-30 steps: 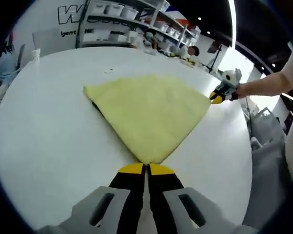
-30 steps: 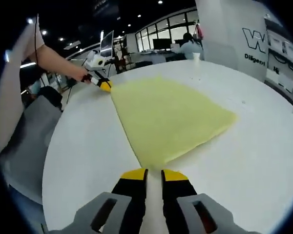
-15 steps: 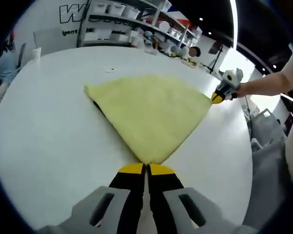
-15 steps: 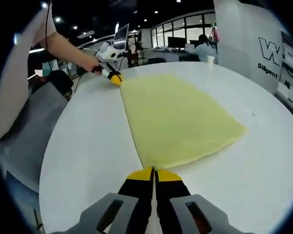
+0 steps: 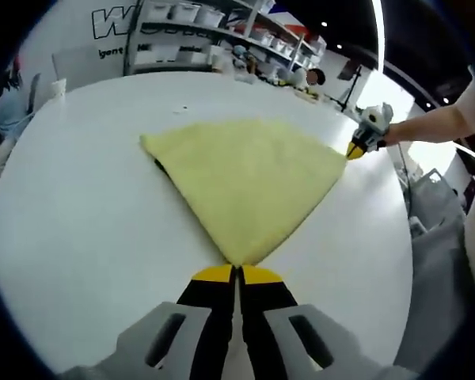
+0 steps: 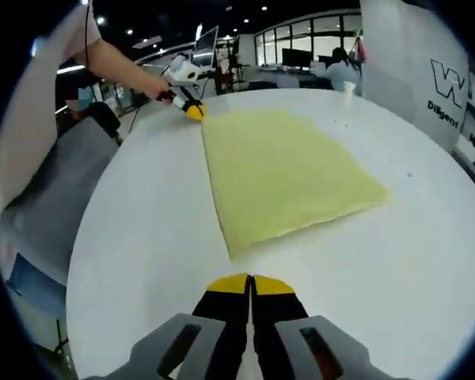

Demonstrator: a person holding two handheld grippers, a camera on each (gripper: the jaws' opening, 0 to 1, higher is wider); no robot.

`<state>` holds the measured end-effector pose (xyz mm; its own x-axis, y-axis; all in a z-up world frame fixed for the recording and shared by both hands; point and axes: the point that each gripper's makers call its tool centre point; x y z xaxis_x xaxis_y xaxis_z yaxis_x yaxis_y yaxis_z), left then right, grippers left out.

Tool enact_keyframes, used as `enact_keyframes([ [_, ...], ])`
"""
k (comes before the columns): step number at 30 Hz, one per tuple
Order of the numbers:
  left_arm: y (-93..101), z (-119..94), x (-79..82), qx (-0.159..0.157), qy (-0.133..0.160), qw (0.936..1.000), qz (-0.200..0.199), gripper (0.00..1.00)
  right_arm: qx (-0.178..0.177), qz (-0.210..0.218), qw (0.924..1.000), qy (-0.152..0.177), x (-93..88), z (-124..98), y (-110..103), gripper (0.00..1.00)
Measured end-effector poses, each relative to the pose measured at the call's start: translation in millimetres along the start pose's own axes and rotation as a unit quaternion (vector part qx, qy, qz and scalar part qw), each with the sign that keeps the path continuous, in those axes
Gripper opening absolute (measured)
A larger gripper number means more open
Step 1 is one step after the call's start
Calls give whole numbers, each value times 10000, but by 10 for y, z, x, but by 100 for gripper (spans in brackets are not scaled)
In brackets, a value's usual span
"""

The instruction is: Fold the garment on the visible template until the final outline fits inside the template.

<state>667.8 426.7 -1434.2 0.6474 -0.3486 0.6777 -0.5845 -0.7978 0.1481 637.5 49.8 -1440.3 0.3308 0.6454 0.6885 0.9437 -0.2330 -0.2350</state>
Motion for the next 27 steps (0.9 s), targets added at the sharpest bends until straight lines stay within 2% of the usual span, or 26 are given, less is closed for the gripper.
enact_keyframes([
  [3, 51, -20, 5, -19, 45, 9998, 167, 1, -85, 354, 9987, 368, 96, 1, -25, 0],
  [8, 44, -3, -22, 75, 5, 9999, 125, 9, -84, 379, 9983, 430, 172, 95, -54, 10],
  [13, 50, 1, 12, 77, 51, 10000, 23, 13, -29, 469, 9977, 485, 254, 221, -85, 10],
  [17, 60, 25, -11, 86, 6, 9996, 260, 3, -94, 534, 9974, 478, 262, 289, -65, 10],
  [20, 58, 26, -13, 84, 21, 9996, 275, 1, -97, 417, 9978, 504, 308, 307, -60, 0],
  [27, 93, -46, -40, -33, 62, 9989, 468, 0, -110, 154, 9990, 403, 250, 214, -122, 0],
])
Point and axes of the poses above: the point that each gripper's makers call its tool centre point, and the gripper's own axes: z roughly forward along the fingers, y roughly to its right, x roughly out of its top, and after that the axes turned 12 degrees about x, right-handed
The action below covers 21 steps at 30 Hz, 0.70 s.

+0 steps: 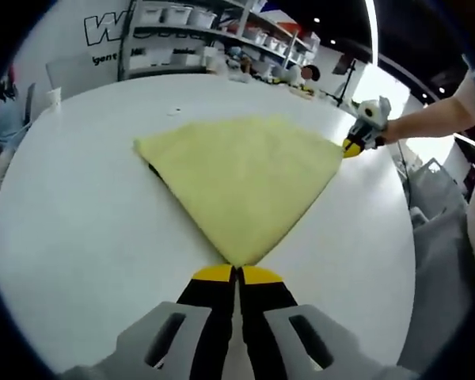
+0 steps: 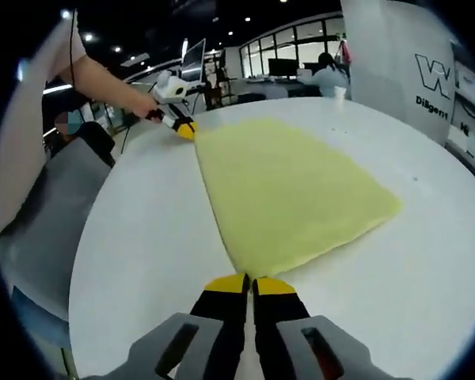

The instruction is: Fold the garment on the visible template until the final outline fits inside the template.

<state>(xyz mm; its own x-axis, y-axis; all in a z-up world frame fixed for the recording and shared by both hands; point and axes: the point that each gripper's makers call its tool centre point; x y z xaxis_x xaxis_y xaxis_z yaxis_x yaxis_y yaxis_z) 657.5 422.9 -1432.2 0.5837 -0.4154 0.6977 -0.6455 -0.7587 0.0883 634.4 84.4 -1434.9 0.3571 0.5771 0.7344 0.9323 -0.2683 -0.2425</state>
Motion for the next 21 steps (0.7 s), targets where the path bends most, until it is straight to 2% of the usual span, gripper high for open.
enact_keyframes([
  [4, 89, -36, -68, -112, -24, 9998, 184, 0, 44, -217, 9993, -314, -179, -30, -100, 0],
  [6, 125, -47, -103, -137, -64, 9996, 225, 0, -16, -185, 9996, -220, -210, -58, -109, 0],
  [11, 248, -110, -206, -183, -85, 9993, 324, 0, -134, -277, 9992, -246, -228, -78, -204, 0],
  [15, 317, -140, -269, -133, -63, 9996, 238, 0, -195, -217, 9993, -214, -243, -53, -308, 0],
  [18, 374, -161, -315, -61, -99, 9999, -8, 1, -275, -134, 9994, -159, -250, -46, -347, 0],
  [21, 346, -153, -329, 34, -22, 10000, -44, 1, -353, -69, 9993, -124, -251, -45, -363, 0],
])
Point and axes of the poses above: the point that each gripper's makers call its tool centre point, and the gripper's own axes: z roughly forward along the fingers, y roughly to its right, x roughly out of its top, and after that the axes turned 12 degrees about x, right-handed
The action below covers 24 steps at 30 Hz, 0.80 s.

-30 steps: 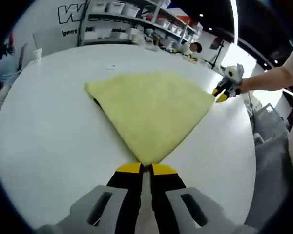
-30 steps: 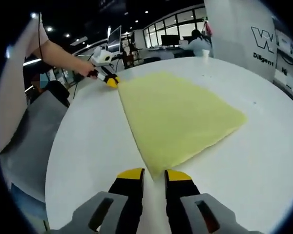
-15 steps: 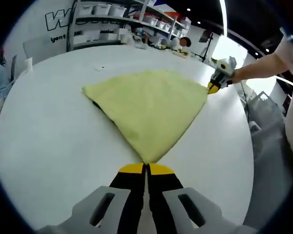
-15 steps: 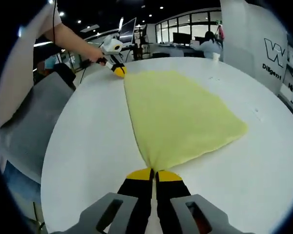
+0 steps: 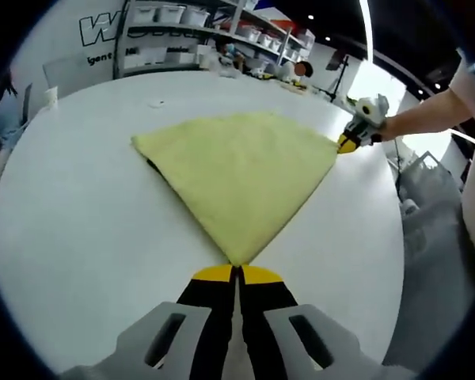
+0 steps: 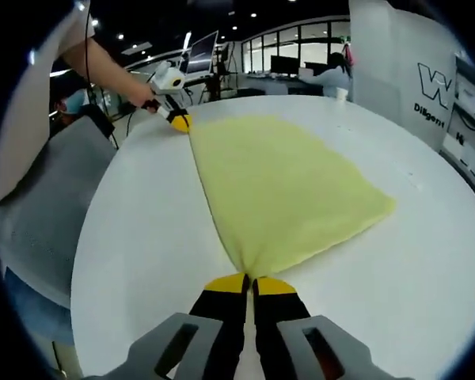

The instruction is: Fold the garment on the visible template until the final outline fits inside the template.

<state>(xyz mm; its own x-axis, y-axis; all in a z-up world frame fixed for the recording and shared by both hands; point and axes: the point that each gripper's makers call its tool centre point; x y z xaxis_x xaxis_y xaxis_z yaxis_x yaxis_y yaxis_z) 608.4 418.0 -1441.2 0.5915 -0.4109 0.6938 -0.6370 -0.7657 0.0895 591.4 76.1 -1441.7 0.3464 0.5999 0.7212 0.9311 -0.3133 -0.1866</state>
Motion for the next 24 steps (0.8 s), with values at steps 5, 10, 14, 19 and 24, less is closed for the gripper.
enact_keyframes([
  [5, -41, -11, -32, 115, 22, 9998, -160, 1, -33, 156, 9998, 74, -14, -7, -42, 0],
  [10, -81, -26, -55, 197, 25, 9992, -348, 0, -98, 293, 9995, 93, -45, -12, -60, 0],
  [14, -61, -24, -51, 229, 9, 9991, -369, 0, -169, 424, 9989, 104, -39, -19, -54, 0],
  [19, -103, -108, -71, 436, -13, 9971, -617, 11, -460, 592, 9970, 205, -12, -153, -59, 11],
  [24, 28, -367, 7, 536, 338, 9935, -946, 14, -768, 868, 9920, 509, 82, -308, -157, 17],
])
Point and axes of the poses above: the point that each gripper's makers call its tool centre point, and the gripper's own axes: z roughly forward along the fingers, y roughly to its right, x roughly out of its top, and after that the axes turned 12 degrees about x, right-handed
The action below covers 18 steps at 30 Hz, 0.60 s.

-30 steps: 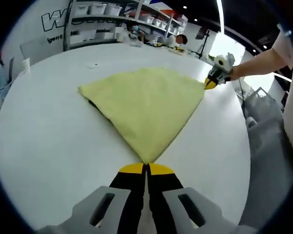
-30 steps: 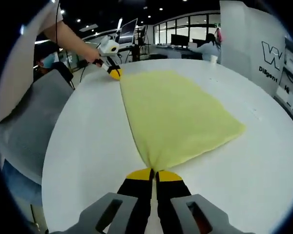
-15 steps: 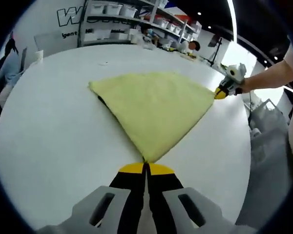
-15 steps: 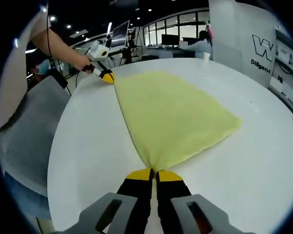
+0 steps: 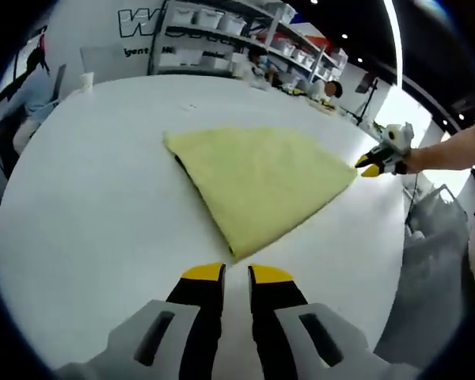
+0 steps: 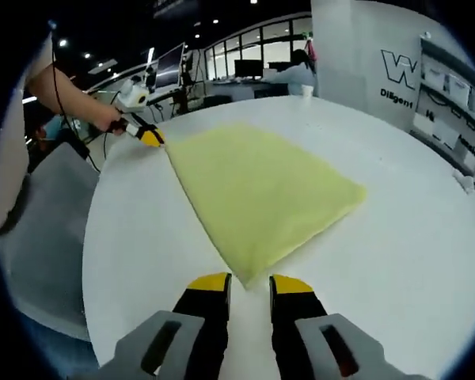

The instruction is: Fold the garment on the visible template until the final outline fits inside the template.

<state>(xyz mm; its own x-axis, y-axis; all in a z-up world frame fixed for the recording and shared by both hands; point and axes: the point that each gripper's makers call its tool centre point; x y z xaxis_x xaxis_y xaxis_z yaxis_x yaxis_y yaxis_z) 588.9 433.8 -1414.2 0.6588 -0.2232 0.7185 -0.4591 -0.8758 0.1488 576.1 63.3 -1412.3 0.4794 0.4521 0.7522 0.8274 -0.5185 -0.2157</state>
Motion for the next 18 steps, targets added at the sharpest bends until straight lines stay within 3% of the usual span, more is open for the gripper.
enact_keyframes([
  [3, 134, -176, 15, 21, 158, 9998, -156, 20, -167, 76, 9997, 161, 46, -84, -117, 20],
  [7, 305, -440, 39, 143, 517, 9977, -421, 31, -404, 458, 9957, 693, 166, -203, -329, 32],
  [13, 537, -832, -45, 296, 750, 9942, -716, 60, -595, 904, 9899, 915, 110, -326, -715, 56],
  [18, 694, -1106, -119, 502, 898, 9925, -666, 72, -649, 1096, 9854, 1133, 103, -411, -1058, 69],
])
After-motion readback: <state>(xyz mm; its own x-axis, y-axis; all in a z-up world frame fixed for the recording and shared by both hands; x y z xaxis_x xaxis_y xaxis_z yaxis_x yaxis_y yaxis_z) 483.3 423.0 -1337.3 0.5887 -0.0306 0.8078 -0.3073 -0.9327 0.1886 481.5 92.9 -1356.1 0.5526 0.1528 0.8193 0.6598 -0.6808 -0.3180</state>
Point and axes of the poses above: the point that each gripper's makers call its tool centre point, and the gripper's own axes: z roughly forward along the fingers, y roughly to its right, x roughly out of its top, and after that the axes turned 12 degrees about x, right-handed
